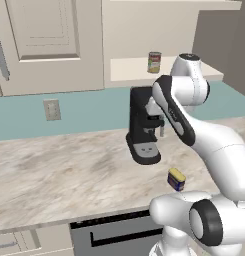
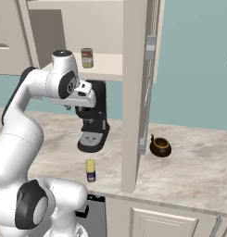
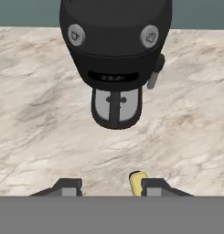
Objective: Restock the canned food cabinet by taking the new fresh canned food from the counter and placing it in the cabinet. Then, take the old canned food from the cabinet and place it on the counter.
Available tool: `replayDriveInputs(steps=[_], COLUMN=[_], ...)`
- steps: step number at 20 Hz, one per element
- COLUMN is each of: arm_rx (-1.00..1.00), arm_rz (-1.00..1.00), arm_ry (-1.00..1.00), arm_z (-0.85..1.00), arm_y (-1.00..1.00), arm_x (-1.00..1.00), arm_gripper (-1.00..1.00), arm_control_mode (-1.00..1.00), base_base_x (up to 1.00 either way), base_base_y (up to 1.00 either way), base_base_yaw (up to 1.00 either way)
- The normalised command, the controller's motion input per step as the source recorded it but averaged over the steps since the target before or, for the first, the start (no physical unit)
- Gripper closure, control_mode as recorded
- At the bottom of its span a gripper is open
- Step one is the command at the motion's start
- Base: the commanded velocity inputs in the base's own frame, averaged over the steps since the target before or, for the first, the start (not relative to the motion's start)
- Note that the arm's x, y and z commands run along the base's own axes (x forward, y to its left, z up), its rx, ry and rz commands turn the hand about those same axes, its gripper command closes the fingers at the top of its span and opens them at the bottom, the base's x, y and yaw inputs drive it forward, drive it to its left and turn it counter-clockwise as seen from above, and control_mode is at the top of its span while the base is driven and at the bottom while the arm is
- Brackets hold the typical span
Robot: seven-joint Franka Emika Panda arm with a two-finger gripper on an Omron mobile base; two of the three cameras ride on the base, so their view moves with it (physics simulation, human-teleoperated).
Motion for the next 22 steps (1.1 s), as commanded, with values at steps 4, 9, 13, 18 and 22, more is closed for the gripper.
replayDriveInputs(steps=[4,9,13,18,22], arm_rx=[0.09,0.04,0.0,0.0,0.0], arm_rz=[-0.05,-0.05,-0.02,0.0,-0.03], arm_ry=[-0.01,0.0,0.0,0.02,0.04], arm_z=[-0.04,-0.64,-1.0,-1.0,-0.95], arm_y=[-0.41,-0.8,-0.46,-0.05,0.06], arm_x=[-0.31,-0.51,-0.33,0.0,0.01], arm_gripper=[-1.0,-1.0,-1.0,-1.0,-1.0], arm_control_mode=[-1.0,-1.0,-1.0,-1.0,-1.0], base_base_x=[0.0,0.0,0.0,0.0,0.0], base_base_y=[0.0,0.0,0.0,0.0,0.0], base_base_yaw=[0.0,0.0,0.0,0.0,0.0])
